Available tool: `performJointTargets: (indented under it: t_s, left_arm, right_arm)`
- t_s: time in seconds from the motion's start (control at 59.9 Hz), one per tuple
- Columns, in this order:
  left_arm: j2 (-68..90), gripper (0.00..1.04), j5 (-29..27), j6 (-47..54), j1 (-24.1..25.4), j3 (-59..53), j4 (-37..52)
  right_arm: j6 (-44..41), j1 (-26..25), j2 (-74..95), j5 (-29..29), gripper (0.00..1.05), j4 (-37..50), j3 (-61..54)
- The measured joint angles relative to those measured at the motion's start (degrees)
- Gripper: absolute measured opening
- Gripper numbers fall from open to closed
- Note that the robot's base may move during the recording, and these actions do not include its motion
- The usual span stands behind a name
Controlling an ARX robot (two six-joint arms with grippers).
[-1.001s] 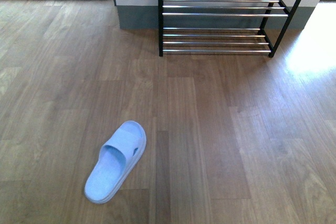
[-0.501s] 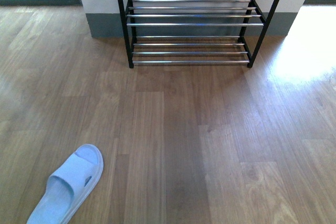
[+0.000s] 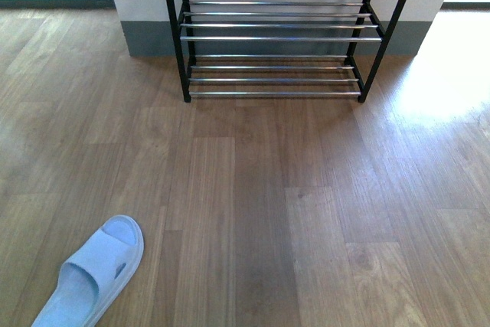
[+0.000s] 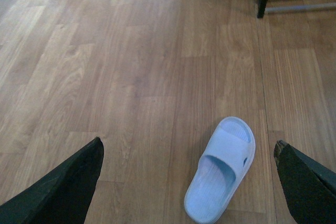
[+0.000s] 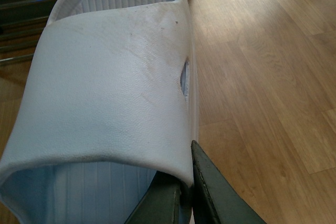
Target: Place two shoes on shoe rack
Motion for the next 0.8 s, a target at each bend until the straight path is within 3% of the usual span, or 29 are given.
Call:
performJointTargets:
  t_s: [0.083, 0.267, 0.484, 0.801]
  left_arm:
    - [24.52, 0.95, 2.82, 2.25, -0.28, 2.78, 17.59]
    - [59.49, 0.95, 6.01, 4.33, -1.46, 11.13, 35.82]
    - [84.72, 0.95, 6.84, 4.72, -1.68, 21.53, 37.88]
    - [100.61, 0.95, 6.99, 4.02, -1.25, 34.42, 35.58]
  right_arm:
    - [0.0, 0.0, 0.0, -0.02, 0.02, 0.0, 0.0]
    - [0.0, 0.0, 0.0, -0.02, 0.02, 0.0, 0.0]
    - [0.0, 0.0, 0.0, -0.02, 0.02, 0.0, 0.0]
    - [0.0, 0.0, 0.0, -0.02, 0.02, 0.0, 0.0]
